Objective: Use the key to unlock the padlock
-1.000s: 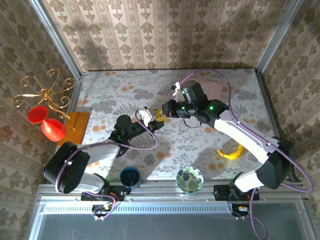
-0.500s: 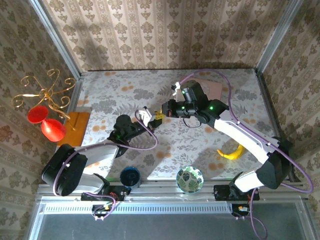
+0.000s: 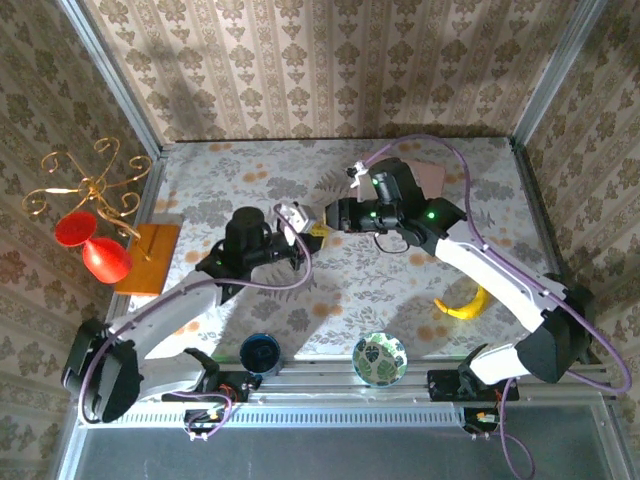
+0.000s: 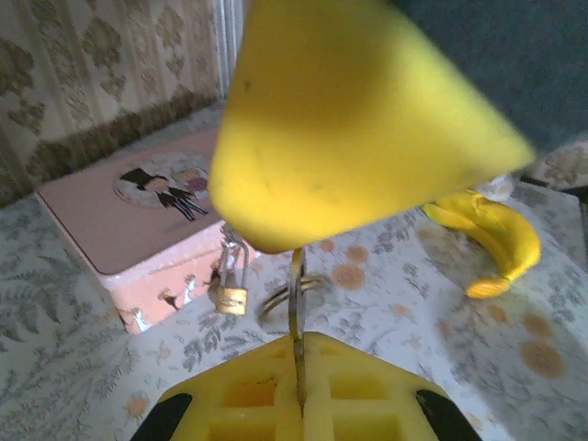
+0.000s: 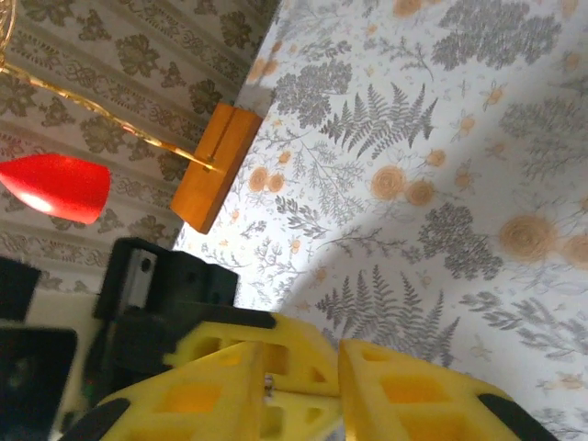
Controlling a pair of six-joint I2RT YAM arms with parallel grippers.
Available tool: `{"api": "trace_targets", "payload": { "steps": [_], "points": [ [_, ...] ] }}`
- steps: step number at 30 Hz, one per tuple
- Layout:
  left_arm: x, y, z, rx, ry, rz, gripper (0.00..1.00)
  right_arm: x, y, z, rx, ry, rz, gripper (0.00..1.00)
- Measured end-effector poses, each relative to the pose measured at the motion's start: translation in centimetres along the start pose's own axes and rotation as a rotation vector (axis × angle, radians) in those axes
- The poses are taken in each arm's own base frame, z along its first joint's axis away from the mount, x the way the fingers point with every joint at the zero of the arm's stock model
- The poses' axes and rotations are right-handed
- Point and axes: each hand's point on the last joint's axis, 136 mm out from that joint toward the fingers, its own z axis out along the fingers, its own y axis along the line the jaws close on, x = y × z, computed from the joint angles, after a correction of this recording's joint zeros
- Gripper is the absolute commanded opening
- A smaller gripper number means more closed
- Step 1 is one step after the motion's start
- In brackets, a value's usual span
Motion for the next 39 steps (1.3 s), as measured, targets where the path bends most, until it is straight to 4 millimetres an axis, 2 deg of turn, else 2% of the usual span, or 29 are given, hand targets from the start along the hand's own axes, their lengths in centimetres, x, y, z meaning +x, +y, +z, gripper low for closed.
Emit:
{"api": "trace_targets", "payload": {
  "steps": [3,7,14,20,25,34,39],
  "points": [
    [-0.3,-0.8,-0.8,0.031,0.091,-0.043,0.00,-0.4,0.7,-2.2,-0.021,-0.042,-0.100,0.34],
    [-0.1,-2.3,-2.2,0.081,0.220,-0.097,0.00,0.3,2.0,-4.5,-0.071,-0.064,-0.260,0.37],
    [1.7,-5.1,-4.7,0.148,0.419,-0.094,0.00,1.8,4.3,-5.9,-0.198,-0.037,-0.459,0.39],
    [1.8,-7.0,-5.9,0.213,0.475,-0.043,0.00,4.5,5.7,-5.5,-0.367,0.049,-0.491,0.38],
    [2.1,-7.7,-6.2,0.246,0.489,-0.024,0.00,6.5,6.1,-4.5,-0.469,0.127,-0.466,0.37],
    [2.1,-8.9,-5.9,0.314,0.481,0.000,0.00,8.4,7.1,-3.0,-0.562,0.212,-0.451,0.36],
    [2.0,-9.1,-5.9,0.327,0.477,0.004,0.00,9.5,7.3,-2.0,-0.579,0.257,-0.444,0.31]
  ]
}}
